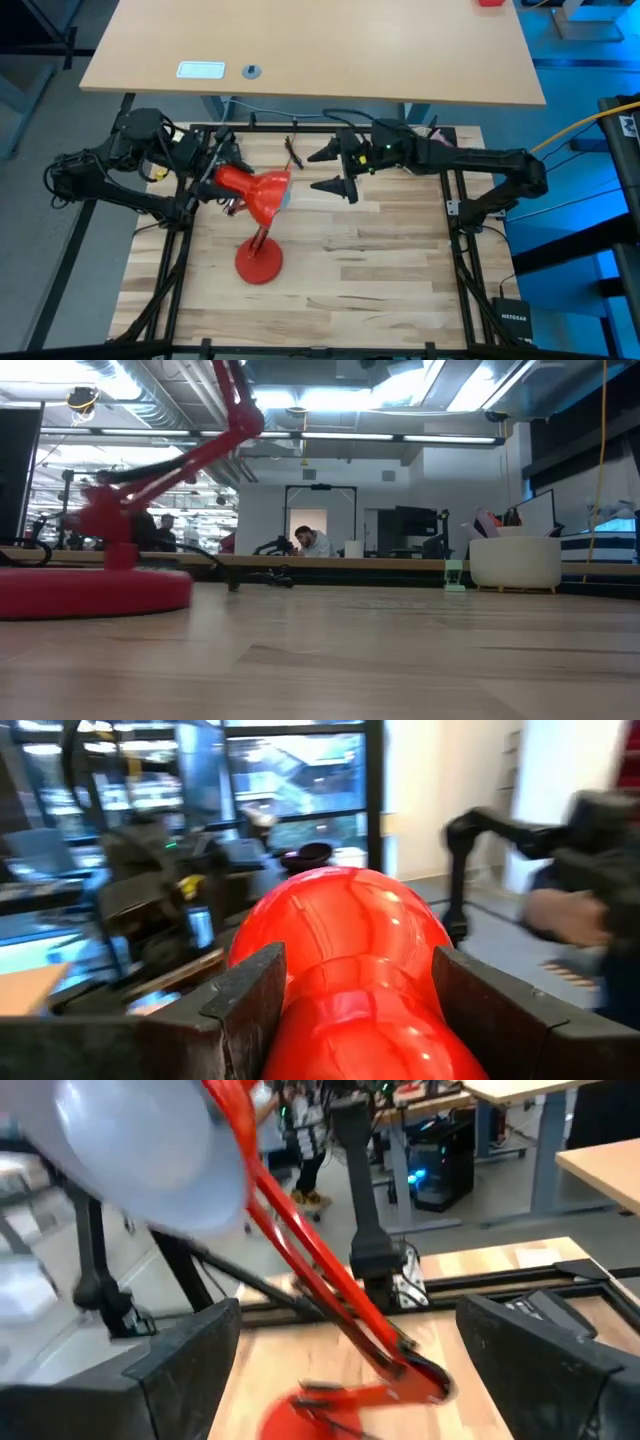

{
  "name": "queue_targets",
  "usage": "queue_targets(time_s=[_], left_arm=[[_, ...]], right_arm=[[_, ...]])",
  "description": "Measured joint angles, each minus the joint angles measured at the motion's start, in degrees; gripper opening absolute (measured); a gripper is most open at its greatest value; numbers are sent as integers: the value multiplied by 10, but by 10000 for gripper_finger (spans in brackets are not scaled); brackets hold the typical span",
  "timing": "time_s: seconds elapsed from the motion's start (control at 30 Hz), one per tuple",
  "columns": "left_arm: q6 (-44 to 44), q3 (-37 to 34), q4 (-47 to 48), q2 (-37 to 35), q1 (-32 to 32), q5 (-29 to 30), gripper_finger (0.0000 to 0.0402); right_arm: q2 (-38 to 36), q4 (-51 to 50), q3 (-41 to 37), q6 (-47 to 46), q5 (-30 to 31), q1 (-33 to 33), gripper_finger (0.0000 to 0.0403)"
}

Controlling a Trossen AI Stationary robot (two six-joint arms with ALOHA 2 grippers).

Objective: Screw lightbulb
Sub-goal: Insert the white lightbulb into the red desk lamp

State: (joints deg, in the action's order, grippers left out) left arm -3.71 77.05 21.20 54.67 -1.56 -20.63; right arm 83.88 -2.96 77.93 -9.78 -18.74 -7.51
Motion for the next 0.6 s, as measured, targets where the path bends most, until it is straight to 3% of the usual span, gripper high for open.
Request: queue_targets(time_s=[0.1, 0.3, 0.6], left_arm=[[16, 0, -6, -4, 0, -26, 236], [47, 0, -7, -10, 0, -35, 235], [95, 1, -15, -12, 0, -73, 235]], right_arm=[[1, -10, 0, 47, 8, 8, 376], [1, 14, 0, 167, 99, 68, 376], [65, 192, 0, 285, 229, 157, 376]])
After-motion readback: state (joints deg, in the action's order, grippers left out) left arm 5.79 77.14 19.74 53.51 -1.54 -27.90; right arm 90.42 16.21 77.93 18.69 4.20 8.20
